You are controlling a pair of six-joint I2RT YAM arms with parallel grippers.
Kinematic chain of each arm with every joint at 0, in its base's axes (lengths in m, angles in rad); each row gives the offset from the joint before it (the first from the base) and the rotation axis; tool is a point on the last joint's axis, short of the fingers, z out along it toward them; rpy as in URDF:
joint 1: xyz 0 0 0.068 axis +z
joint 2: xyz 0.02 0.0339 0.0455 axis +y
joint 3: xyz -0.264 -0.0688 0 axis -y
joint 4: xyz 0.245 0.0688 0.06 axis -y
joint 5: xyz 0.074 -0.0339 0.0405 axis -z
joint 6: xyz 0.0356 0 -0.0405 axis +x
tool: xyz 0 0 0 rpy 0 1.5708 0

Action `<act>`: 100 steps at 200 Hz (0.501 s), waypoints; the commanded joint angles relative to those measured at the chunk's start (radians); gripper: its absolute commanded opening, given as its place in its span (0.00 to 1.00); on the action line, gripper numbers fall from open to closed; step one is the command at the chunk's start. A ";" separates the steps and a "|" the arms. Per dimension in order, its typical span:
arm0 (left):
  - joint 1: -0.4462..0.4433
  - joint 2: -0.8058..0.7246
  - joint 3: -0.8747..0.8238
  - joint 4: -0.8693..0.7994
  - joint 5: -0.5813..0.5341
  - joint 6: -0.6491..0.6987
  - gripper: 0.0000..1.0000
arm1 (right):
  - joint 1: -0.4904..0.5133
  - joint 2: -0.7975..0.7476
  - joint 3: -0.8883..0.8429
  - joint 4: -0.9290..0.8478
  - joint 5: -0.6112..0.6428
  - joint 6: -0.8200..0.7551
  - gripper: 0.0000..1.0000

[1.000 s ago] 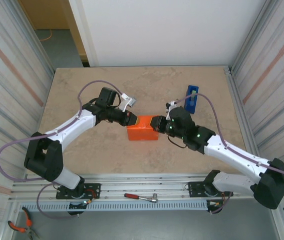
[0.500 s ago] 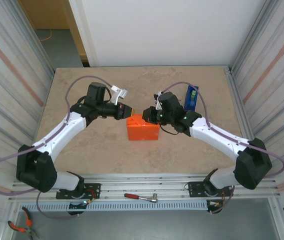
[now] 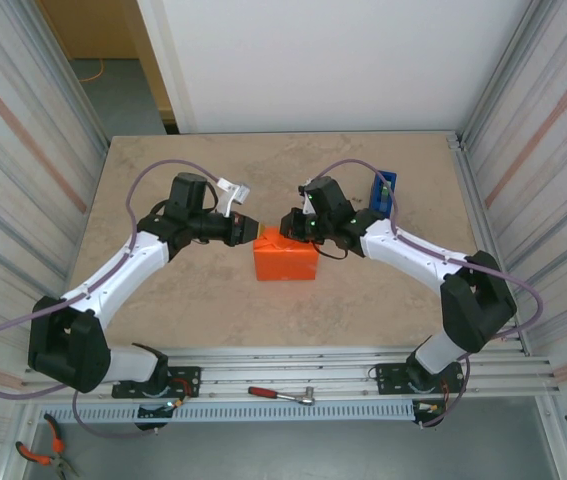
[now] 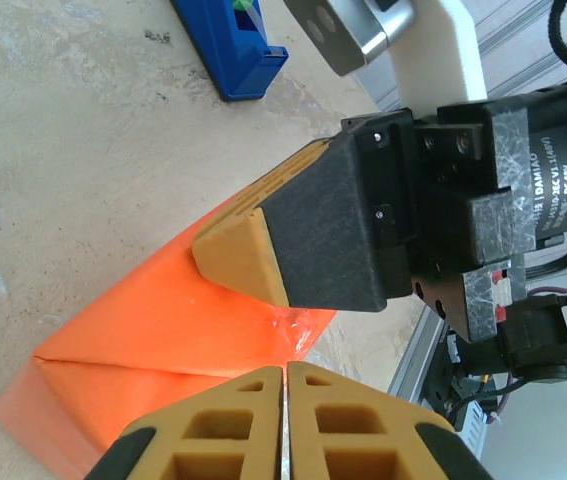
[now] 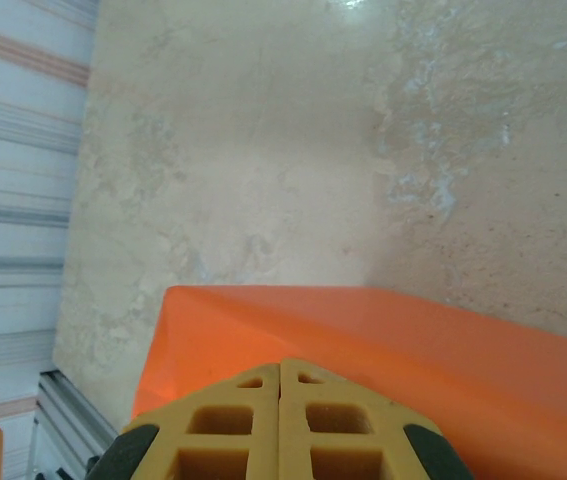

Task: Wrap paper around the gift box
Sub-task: Stick the wrapping paper to the gift box.

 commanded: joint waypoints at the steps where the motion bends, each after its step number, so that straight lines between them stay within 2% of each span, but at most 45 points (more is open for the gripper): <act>1: 0.006 0.006 -0.007 0.007 0.006 0.023 0.11 | -0.008 0.022 0.013 -0.044 -0.022 -0.019 0.00; 61: 0.001 0.036 0.002 0.015 0.018 0.026 0.10 | -0.009 -0.052 0.073 -0.062 -0.011 -0.045 0.00; 100: -0.014 0.053 -0.004 0.015 0.016 0.029 0.10 | -0.008 -0.039 0.111 -0.083 -0.012 -0.062 0.00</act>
